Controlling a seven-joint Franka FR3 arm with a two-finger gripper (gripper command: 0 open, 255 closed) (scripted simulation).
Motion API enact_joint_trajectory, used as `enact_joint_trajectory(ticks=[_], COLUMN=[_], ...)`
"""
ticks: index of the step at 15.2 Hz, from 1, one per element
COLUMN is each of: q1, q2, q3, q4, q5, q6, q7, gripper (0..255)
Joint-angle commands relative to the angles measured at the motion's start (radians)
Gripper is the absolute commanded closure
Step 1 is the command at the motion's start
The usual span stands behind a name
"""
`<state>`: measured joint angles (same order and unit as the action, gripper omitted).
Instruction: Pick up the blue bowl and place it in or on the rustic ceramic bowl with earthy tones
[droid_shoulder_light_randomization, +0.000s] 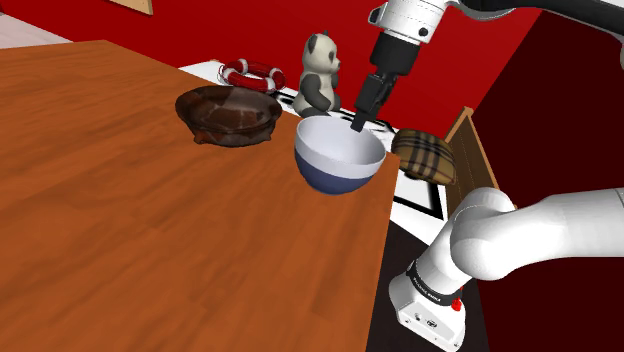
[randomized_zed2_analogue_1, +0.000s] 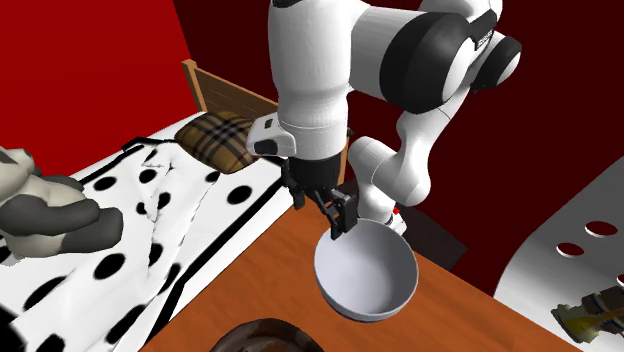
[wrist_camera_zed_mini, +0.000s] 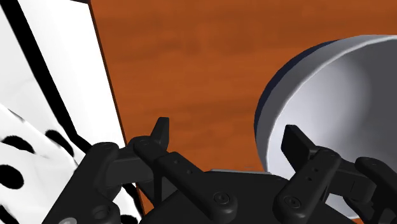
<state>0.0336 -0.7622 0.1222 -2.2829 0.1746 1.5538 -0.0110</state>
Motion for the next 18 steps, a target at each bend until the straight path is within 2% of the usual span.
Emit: enact_joint_trajectory(ticks=[1,3,11,12,18], q1=[0.005,0.005,0.001,0.001,0.001], q2=[-0.021,-0.028,-0.029,-0.026,-0.023], q3=[0.006,0.012,0.015,0.015,0.015], q4=[-0.029,-0.069,-0.069,-0.068,-0.062], q5=[0.005,0.01,0.012,0.011,0.011], q6=[0.026,0.057,0.057,0.059,0.056], q7=[-0.001,-0.003,-0.005,-0.005,-0.004], gripper=[0,0,0,255,255])
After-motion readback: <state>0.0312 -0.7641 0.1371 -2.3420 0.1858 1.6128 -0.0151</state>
